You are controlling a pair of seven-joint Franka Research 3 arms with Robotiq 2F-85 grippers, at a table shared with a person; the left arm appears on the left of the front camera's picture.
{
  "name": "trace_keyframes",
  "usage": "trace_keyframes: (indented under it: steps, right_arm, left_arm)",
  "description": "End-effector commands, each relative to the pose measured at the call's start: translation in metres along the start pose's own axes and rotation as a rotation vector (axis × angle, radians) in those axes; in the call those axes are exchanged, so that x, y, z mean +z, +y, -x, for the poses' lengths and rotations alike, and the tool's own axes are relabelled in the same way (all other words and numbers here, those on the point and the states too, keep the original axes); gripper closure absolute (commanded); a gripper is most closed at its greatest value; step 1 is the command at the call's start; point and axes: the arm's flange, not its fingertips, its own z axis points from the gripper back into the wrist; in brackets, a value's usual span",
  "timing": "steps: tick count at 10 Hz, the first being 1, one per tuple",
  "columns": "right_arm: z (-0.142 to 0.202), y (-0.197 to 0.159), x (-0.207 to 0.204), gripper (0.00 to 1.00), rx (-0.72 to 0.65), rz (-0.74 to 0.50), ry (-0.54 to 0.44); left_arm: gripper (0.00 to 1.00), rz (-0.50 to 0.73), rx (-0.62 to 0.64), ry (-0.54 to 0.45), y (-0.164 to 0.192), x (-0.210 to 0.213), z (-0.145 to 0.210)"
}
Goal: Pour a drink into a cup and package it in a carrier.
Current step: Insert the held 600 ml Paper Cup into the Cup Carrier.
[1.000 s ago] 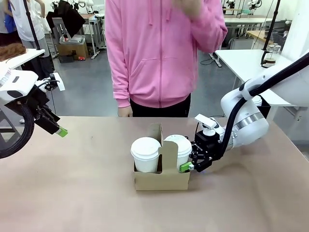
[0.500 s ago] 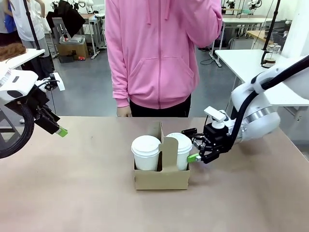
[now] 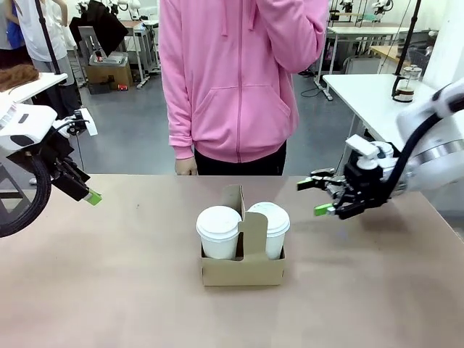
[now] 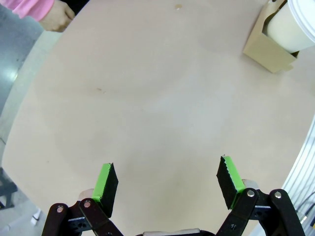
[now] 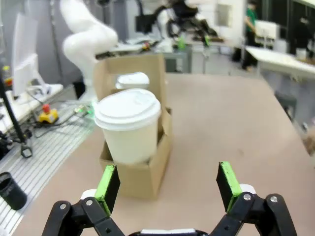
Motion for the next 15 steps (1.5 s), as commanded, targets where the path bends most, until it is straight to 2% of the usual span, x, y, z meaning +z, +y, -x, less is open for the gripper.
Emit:
trace_keyframes:
  steps: [1,4,6,9,11,12,15]
  right_arm:
    - [-0.033,0.027,0.045,0.00,-0.143,0.139,0.135]
    - [-0.062,0.065,0.124,0.00,-0.360,0.372,0.253]
    - [-0.068,0.095,0.152,0.00,-0.439,0.543,0.299]
    - [-0.053,0.107,0.165,0.00,-0.489,0.713,0.378]
    - [-0.047,0.103,0.164,0.00,-0.476,0.751,0.406]
    - [-0.050,0.109,0.177,0.00,-0.454,0.705,0.363]
    - [-0.050,0.109,0.177,0.00,-0.454,0.705,0.363]
  left_arm:
    - [0.00,0.014,-0.001,-0.017,0.001,-0.001,0.001]
    - [0.00,0.014,-0.001,-0.017,0.001,-0.001,0.001]
    - [0.00,0.014,-0.001,-0.017,0.001,-0.001,0.001]
    - [0.00,0.014,-0.001,-0.017,0.001,-0.001,0.001]
    - [0.00,0.014,-0.001,-0.017,0.001,-0.001,0.001]
    - [0.00,0.014,-0.001,-0.017,0.001,-0.001,0.001]
    - [0.00,0.014,-0.001,-0.017,0.001,-0.001,0.001]
